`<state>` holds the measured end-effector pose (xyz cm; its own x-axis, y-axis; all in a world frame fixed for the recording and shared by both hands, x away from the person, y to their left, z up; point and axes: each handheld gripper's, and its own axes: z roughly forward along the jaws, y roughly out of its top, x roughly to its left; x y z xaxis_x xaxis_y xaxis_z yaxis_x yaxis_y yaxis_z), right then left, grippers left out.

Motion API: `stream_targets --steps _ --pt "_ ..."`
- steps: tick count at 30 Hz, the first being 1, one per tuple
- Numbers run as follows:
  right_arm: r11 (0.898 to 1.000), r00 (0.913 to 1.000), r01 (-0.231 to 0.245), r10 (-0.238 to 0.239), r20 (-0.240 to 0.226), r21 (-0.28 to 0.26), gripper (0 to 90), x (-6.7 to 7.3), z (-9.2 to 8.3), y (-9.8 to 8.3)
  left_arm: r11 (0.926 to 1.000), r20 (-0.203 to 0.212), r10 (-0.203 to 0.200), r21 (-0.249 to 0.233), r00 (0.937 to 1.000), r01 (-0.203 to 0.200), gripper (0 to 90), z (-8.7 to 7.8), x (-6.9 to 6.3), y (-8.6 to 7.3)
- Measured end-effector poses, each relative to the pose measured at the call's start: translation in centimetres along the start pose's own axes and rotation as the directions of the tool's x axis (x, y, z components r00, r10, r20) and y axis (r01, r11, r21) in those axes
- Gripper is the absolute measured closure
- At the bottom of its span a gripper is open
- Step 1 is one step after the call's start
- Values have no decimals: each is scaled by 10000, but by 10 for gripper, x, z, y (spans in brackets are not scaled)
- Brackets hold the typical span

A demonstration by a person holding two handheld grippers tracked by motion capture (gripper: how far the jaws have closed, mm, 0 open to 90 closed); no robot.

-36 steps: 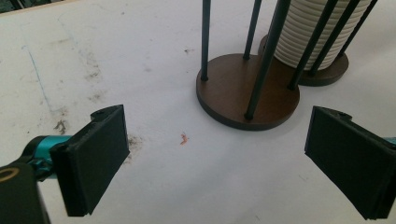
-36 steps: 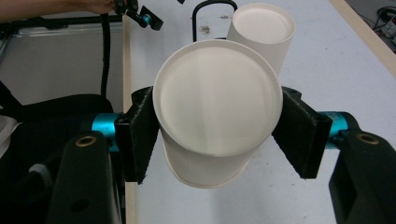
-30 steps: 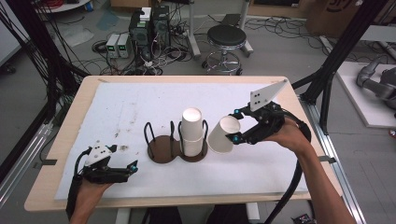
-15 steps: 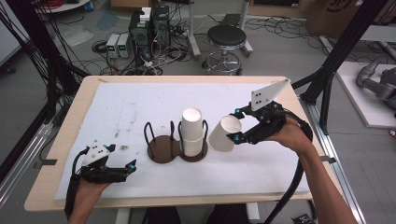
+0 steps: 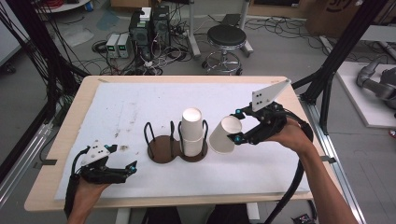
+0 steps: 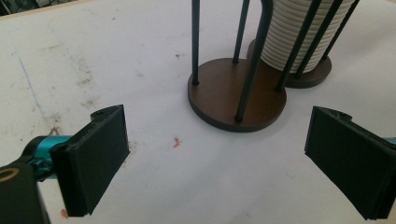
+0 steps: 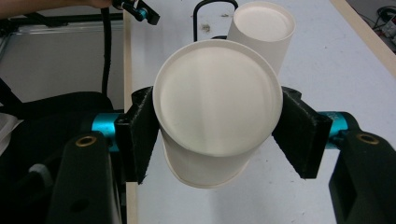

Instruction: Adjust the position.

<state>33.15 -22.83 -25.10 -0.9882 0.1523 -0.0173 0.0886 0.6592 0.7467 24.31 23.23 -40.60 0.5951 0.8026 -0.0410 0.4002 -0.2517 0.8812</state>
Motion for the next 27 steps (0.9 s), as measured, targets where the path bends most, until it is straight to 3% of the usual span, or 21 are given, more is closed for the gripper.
stream_targets --steps 9,17,21,25,27 --pt "10000 10000 7 -7 -54 3 355 2 -1 -3 9999 590 122 -38 9982 -120 62 -4 3 7" --pt "10000 10000 68 -68 -72 9 355 4 -4 -1 9993 1253 380 -48 9914 -377 62 -10 7 13" --pt "10000 9999 78 -78 -98 32 355 4 -4 -1 9978 1731 650 33 9828 -666 62 -12 8 19" --pt "9999 9999 93 -92 -122 43 355 5 -3 -2 9953 2201 929 70 9710 -968 62 -14 7 26" --pt "9999 9998 105 -104 -162 47 355 5 -2 -2 9932 2492 1096 99 9622 -1157 62 -14 7 30"
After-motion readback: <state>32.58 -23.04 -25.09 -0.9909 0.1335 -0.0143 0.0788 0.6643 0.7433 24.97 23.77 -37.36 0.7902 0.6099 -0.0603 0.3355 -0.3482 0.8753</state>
